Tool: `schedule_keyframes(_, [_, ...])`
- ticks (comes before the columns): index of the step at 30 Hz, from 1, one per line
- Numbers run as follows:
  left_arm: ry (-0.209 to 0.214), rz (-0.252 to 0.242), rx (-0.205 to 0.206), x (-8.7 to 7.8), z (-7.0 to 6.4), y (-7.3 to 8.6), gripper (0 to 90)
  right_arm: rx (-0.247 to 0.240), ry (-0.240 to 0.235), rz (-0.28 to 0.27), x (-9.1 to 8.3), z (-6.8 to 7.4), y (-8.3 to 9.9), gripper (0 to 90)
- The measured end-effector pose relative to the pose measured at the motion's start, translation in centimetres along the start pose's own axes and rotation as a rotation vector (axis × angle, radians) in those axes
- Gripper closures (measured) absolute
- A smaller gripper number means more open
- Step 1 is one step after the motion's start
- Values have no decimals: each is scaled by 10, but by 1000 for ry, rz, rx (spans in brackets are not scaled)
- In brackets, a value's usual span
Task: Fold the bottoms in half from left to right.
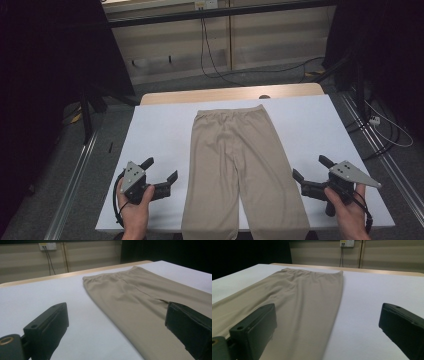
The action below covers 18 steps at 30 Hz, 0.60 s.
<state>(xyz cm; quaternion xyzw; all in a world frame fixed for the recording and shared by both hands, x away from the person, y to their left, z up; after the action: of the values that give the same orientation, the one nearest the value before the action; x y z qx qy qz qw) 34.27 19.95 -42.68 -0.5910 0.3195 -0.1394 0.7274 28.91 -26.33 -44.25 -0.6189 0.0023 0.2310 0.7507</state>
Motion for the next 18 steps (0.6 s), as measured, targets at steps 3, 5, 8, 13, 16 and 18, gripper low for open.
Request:
schedule_keyframes(3, [5,25,3,5,0,0,52,-2,5,7,3,5,0,13])
schedule_keyframes(5, [13,31,-13,8,-2,0,52,-5,2,14,6,7,1,15])
schedule_keyframes(8, [37,53,4,14,-6,-2,52,-6,-26,43,12,13,3,15])
schedule_keyframes(13, [60,74,22,27,-12,-11,52,-8,-68,68,20,26,3,14])
schedule_keyframes(16, [73,74,49,39,-16,-17,52,-7,-88,91,25,37,3,22])
schedule_keyframes(18, [92,76,65,48,-17,-21,52,-18,-102,106,28,44,3,25])
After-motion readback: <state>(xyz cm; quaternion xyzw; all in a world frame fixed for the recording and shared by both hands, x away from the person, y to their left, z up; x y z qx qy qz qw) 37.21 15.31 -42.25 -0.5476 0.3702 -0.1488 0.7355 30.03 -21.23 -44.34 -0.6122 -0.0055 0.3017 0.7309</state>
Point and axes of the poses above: each handheld gripper's, and its own axes: x roughly forward along the jaws, y roughly out of its underside, z roughly to its left, the point moved 4 cm from there along x, roughly forward along the jaws, and after that the axes turned 8 degrees about x, right-handed, at the moved point
